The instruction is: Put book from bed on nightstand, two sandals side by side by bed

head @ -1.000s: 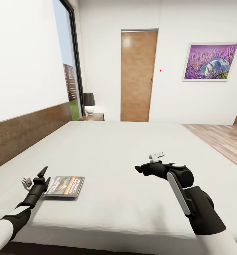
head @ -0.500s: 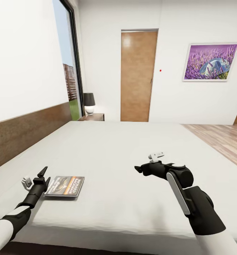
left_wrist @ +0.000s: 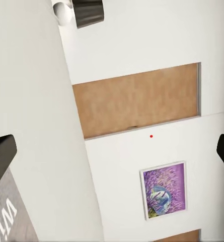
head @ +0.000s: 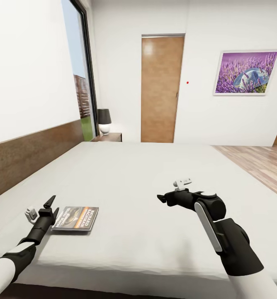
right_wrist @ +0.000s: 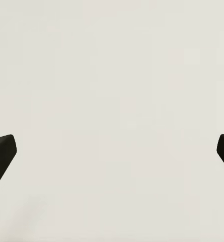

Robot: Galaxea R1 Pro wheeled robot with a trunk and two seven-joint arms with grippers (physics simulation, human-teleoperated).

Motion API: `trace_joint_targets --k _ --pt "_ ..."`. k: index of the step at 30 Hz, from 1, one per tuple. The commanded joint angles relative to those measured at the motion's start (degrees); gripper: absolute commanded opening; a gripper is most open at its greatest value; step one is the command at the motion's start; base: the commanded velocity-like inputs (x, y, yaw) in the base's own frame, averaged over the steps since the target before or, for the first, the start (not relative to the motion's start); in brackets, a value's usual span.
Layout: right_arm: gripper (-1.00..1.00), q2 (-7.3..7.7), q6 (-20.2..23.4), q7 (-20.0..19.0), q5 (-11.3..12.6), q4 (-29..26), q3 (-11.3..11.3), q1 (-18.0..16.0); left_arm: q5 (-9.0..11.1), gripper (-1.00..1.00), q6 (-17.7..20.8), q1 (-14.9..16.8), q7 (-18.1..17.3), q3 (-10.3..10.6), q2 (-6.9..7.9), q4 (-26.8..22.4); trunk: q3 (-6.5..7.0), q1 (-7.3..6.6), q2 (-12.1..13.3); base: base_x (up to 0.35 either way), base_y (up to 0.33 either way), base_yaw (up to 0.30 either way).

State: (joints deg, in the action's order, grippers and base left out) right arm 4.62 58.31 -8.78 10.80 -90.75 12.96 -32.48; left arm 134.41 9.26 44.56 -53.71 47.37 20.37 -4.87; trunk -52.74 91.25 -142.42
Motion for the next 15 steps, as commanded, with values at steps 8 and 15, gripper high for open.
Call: trace_joint_targets --k 8,15 --pt "1.00 0.04 0.2 0.0 0.1 0.0 0.0 -0.1 0.5 1.00 0.7 -0.1 -1.3 1.1 0.02 0.0 -0.07 -0.01 0.0 0.000 0.000 0.000" --pt "1.00 0.04 0.2 0.0 0.1 0.0 0.0 -0.1 0.5 1.00 0.7 -0.1 -1.5 1.1 0.02 0.0 -0.07 -0.01 0.0 0.000 0.000 0.000"
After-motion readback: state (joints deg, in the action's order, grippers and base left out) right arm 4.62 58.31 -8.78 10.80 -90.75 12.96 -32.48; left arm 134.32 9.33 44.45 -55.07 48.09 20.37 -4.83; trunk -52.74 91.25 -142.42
